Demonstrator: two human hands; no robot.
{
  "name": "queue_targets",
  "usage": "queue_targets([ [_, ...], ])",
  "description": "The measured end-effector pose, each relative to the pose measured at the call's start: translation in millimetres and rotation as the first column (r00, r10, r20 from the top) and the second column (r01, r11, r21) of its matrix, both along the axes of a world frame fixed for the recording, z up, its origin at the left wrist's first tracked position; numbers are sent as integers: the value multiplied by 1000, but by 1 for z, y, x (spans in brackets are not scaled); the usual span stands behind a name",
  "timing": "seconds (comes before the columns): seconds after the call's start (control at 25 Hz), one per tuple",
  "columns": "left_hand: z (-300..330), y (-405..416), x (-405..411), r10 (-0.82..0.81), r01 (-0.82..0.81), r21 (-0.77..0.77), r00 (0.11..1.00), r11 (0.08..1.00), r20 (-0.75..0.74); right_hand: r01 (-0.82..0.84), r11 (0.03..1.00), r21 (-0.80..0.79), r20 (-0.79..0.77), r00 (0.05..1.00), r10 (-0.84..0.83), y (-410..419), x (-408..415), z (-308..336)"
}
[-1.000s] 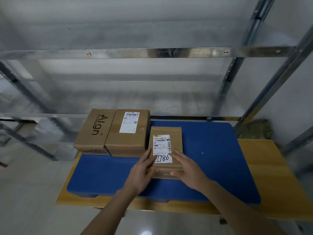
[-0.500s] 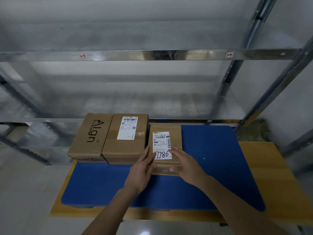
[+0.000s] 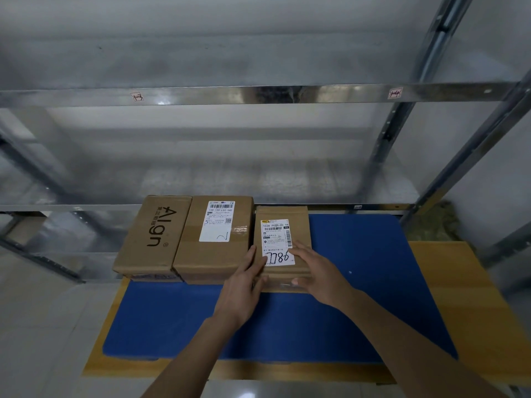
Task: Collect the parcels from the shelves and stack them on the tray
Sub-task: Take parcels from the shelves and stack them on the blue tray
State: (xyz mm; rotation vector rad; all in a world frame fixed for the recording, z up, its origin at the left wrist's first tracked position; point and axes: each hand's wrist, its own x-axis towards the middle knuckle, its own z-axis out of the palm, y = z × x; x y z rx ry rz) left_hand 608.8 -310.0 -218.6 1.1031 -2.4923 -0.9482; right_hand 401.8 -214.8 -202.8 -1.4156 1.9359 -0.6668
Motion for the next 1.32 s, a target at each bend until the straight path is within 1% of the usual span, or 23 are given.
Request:
queue_targets([
  [0.48, -2, -14, -6, 3, -3, 15, 999, 1000, 44, 1, 1000, 21, 2, 1000, -1, -19, -6, 3],
  [1.08, 3, -10, -10, 17, -19, 35, 999, 999, 41, -29, 999, 18, -13, 999, 29, -20, -10, 0],
  [1.24, 9, -10, -10, 9, -10, 36, 1000, 999, 27, -68, 997, 21, -80, 994, 69, -17, -12, 5],
  [1.32, 16, -10, -10, -1, 0, 38, 1000, 999, 29, -70, 997, 34, -85, 994, 73, -9, -14, 11],
])
